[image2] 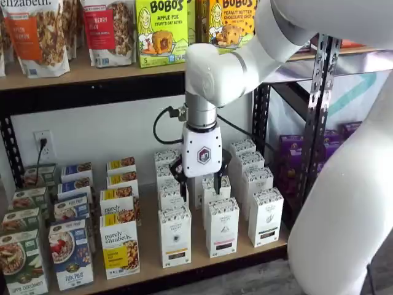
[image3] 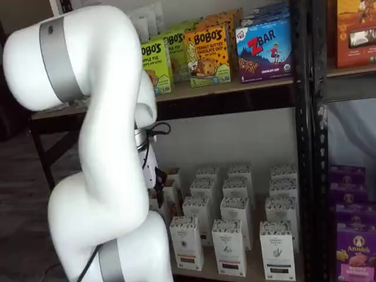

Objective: Pick up the white box with a yellow strip in the middle, on the bottom shelf, the fourth box from the left

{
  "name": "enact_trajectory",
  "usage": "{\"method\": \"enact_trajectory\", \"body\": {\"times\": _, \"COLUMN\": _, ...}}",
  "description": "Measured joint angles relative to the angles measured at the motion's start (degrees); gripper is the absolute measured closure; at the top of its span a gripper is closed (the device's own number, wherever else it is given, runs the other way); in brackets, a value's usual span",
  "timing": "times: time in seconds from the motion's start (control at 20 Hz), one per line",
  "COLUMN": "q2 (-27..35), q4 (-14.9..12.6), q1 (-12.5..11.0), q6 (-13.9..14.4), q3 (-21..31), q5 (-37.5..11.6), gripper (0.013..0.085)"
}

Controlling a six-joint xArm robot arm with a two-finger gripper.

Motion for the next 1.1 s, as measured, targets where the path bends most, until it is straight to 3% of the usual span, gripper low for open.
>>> {"method": "enact_trajectory", "body": {"times": 0.15, "q2": 3.76, "q4": -2.23, "q1": 0.34, "q6": 1.86, "q3": -0.84, "q5": -2.46, "gripper": 0.013}}
{"method": "enact_trajectory", "body": {"times": 0.35, "q2": 8.49, "q4": -1.67, "q1": 0.05, "q6": 1.21, "q3": -1.47, "q5": -6.72, "gripper": 0.013}}
{"method": "enact_trajectory", "body": {"times": 0.65, "q2": 16.56, "q4": 3.81, "q1": -1.62, "q6": -4.97, "q3": -2.46, "q5": -15.77, "gripper": 0.013}}
{"method": "enact_trajectory", "body": {"times": 1.1, "q2": 27.92, "q4": 3.32, "q1": -4.18, "q6": -7.4, "q3": -7.33, "q5": -20.26, "gripper": 0.013}}
